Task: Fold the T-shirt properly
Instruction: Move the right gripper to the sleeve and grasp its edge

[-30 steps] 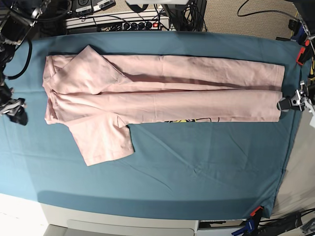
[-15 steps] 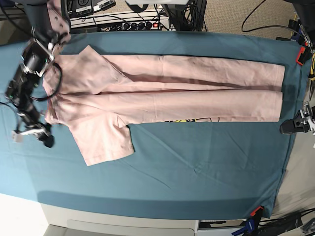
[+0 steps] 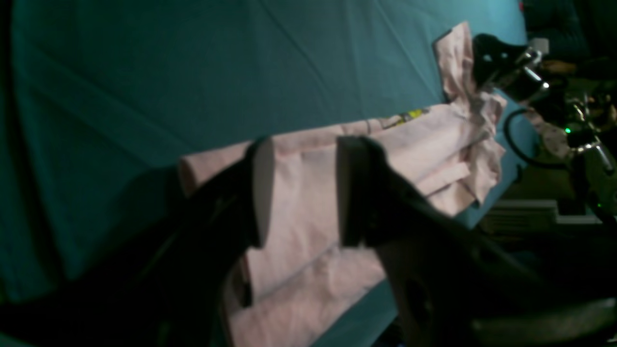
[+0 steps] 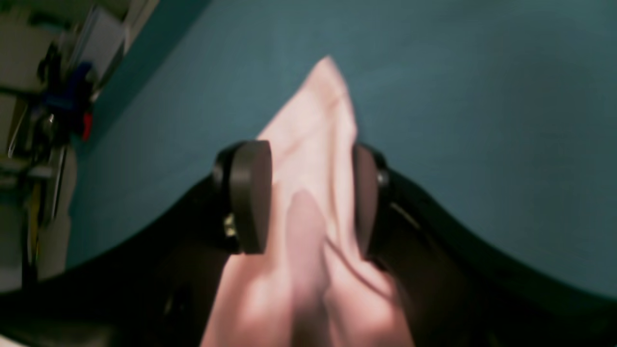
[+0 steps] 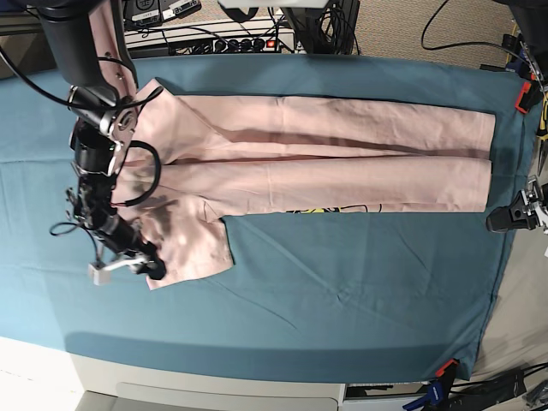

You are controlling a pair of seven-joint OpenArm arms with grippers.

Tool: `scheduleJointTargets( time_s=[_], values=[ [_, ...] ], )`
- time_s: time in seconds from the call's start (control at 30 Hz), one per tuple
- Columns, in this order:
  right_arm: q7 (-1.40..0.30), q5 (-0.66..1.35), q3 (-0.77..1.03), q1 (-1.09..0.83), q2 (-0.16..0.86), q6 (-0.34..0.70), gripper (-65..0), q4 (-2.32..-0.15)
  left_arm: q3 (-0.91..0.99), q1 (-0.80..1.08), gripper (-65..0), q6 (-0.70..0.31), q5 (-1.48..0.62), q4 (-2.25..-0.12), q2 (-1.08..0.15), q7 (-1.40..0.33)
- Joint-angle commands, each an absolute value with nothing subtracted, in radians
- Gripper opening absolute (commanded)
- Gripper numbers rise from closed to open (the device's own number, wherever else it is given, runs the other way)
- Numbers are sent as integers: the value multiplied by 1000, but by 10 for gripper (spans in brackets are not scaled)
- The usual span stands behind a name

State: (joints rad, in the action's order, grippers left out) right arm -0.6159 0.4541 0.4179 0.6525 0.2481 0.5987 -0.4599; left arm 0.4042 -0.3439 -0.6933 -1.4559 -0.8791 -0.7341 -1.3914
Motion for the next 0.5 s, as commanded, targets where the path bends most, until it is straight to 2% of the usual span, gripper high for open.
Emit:
scheduleJointTargets(
  time_s=[0.0,0.23,0.27,0.33,0.37,0.4,0.47],
  values=[
    [-630,447,393,677,245,601,-378,-469,410,-366,-421,-698,-1484,-893,-762,-1383],
    [-607,448,322,676,244,601,-381,-471,410,-366,-422,-698,-1484,-893,-762,-1383],
    [-601,448,323,676,247,601,-405,-471,410,-366,-422,-698,-1484,-893,-762,-1383],
    [-597,448,323,676,252,611,-531,-472,410,-366,-434,-698,-1484,-893,-762,-1383],
    [-599,448,323,676,254,625,-606,-475,410,-366,-458,-698,-1484,-893,-762,-1383],
    [-608,447,323,675,255,648,-650,-484,410,-366,-489,-698,-1484,-893,-762,-1383],
    [-646,448,323,672,258,698,-650,-520,410,-366,-541,-698,-1484,-893,-762,-1381]
  ],
)
